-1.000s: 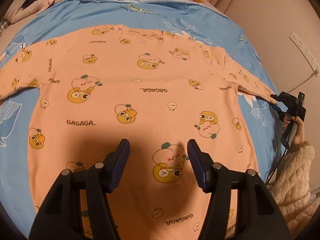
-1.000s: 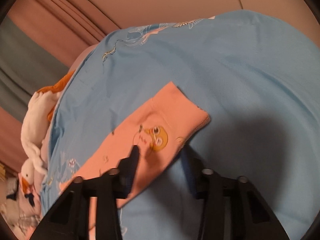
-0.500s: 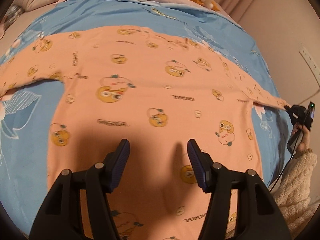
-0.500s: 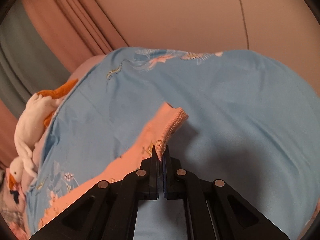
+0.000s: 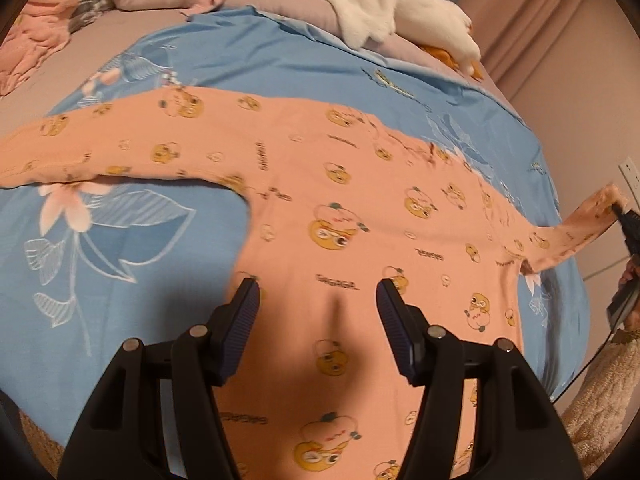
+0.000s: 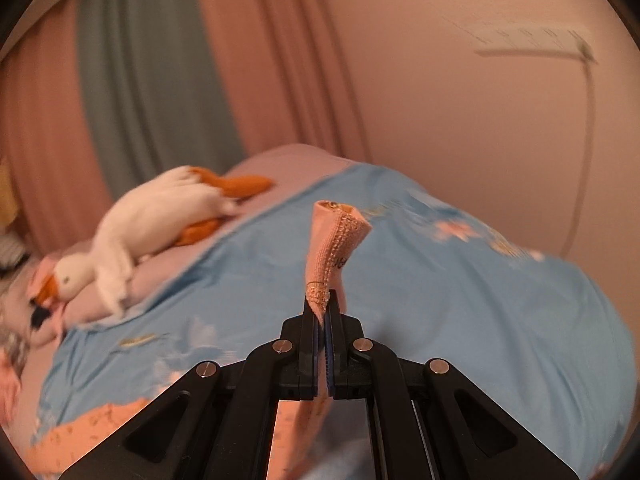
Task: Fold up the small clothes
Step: 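Lift the sleeve with the right gripper, lay it across the body, release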
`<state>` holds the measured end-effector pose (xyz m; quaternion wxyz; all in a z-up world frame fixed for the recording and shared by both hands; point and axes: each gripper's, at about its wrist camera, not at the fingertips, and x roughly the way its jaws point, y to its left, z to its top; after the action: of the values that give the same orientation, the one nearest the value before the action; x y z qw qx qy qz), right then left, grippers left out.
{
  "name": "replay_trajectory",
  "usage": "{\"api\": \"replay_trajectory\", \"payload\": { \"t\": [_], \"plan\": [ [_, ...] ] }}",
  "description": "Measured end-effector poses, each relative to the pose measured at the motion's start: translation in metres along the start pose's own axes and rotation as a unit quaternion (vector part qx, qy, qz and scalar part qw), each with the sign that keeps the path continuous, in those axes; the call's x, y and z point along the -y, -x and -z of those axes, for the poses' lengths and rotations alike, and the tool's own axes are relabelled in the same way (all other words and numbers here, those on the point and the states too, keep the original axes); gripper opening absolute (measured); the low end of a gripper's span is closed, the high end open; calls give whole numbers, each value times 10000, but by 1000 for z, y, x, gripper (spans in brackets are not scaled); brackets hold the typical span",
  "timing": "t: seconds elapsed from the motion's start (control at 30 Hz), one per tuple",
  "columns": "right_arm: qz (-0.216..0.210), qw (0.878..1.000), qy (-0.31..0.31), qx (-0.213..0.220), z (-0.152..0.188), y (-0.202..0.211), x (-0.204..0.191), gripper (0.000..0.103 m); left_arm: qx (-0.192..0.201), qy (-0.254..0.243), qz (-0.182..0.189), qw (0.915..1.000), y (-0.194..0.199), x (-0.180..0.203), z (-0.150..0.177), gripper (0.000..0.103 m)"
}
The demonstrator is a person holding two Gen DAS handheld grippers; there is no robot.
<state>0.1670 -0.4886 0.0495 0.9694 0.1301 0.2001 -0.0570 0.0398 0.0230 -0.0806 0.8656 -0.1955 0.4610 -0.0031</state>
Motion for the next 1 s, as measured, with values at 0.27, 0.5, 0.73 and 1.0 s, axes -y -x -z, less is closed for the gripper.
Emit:
{"api": "replay_trajectory", "payload": {
  "t": [0.27, 0.5, 0.73, 1.0],
  "plan": [
    [-973, 9919, 797, -159, 6, 8, -88, 4, 137, 224, -78, 9996, 15, -16, -1, 63],
    [-1628, 9765, 1289, -576, 36, 7, -148, 4, 259, 399, -70, 9988, 26, -28, -2, 66],
    [-2032, 9581, 1676, -1126, 82, -1, -199, 4, 311, 482, -70, 9983, 31, -37, -2, 68],
    [-2206, 9277, 2219, -2038, 160, -16, -244, 4, 307, 461, -77, 9984, 31, -40, -1, 69]
  ]
}}
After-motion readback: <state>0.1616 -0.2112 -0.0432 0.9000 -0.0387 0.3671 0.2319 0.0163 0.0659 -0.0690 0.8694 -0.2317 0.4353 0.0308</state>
